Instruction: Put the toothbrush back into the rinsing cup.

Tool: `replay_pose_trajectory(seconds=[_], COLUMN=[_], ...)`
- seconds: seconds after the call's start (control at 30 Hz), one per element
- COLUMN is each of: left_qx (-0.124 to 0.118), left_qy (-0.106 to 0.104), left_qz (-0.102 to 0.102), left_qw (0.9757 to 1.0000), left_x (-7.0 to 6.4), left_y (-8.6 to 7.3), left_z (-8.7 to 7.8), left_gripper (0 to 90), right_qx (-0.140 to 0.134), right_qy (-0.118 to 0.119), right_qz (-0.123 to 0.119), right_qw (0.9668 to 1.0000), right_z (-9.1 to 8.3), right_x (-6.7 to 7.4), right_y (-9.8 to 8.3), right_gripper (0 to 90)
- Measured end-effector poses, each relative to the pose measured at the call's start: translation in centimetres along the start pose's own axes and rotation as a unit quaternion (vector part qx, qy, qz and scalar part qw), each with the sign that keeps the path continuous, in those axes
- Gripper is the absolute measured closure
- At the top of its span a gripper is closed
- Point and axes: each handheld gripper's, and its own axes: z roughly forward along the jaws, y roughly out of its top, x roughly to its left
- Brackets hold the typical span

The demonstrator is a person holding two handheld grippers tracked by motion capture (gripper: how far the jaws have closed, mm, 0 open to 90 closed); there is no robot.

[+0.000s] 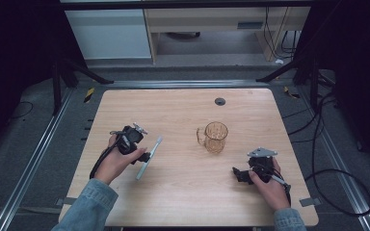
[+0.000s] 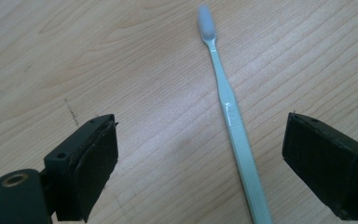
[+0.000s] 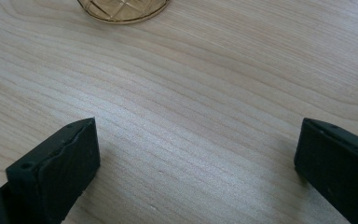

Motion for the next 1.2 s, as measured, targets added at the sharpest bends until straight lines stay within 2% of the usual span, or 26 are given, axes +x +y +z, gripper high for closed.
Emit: replay_pose_trajectory(seconds=[0.1,0.17,0.33,0.4,0.43,0.47,0.53,0.73,0.83,0.93,1.0,1.03,1.13,1.2], left_qx=[0.013,0.012,0.020,0.036,0.047,0.047,0.063,0.078,0.088,0.095,0.101,0.102,0.099,0.104], left_qy=[-0.003,-0.005,-0.013,-0.023,-0.030,-0.030,-0.040,-0.058,-0.067,-0.069,-0.054,-0.045,-0.046,-0.048], left_qz=[0.003,0.007,0.010,0.013,0.009,0.009,0.007,0.011,0.009,0.009,0.022,0.034,0.034,0.027], left_qw=[0.9999,0.9999,0.9997,0.9990,0.9984,0.9984,0.9972,0.9952,0.9938,0.9931,0.9932,0.9932,0.9934,0.9930], left_x=[0.2,0.3,0.5,0.6,0.9,0.9,1.0,0.7,0.5,0.3,-0.2,-0.8,-1.1,-1.0], left_y=[0.3,0.6,1.0,1.1,1.3,1.3,1.7,2.8,3.2,3.6,4.0,4.3,4.7,4.9], left_z=[0.3,0.3,0.5,1.0,1.4,1.4,2.1,3.0,3.6,4.0,4.0,4.0,4.2,4.7], left_gripper=[11.0,16.2,20.4,22.2,27.1,27.5,30.5,38.2,44.8,48.5,49.4,51.2,52.7,53.7], right_qx=[-0.001,0.000,-0.001,0.000,0.000,0.000,-0.001,-0.001,-0.001,-0.001,-0.001,-0.001,0.000,-0.001], right_qy=[0.000,-0.001,-0.001,-0.001,-0.001,-0.001,-0.001,-0.001,-0.001,-0.001,-0.001,-0.003,-0.005,-0.005], right_qz=[0.001,0.001,0.002,0.001,0.001,0.001,0.001,0.001,0.001,0.001,0.001,0.003,0.005,0.005], right_qw=[1.0000,1.0000,1.0000,1.0000,1.0000,1.0000,1.0000,1.0000,1.0000,1.0000,1.0000,1.0000,1.0000,1.0000], right_z=[0.0,0.0,0.0,0.0,0.0,0.0,0.0,0.0,0.0,0.0,0.0,0.0,0.0,0.1], right_x=[0.0,0.0,0.0,0.0,0.0,0.0,0.0,0.0,0.0,0.0,0.0,0.0,0.1,0.1], right_y=[0.0,0.0,0.0,0.0,0.0,0.0,0.0,0.0,0.0,0.0,0.0,0.0,0.0,0.0], right_gripper=[0.4,0.4,0.4,0.4,0.4,0.4,0.4,0.4,0.4,0.4,0.4,0.4,0.4,0.4])
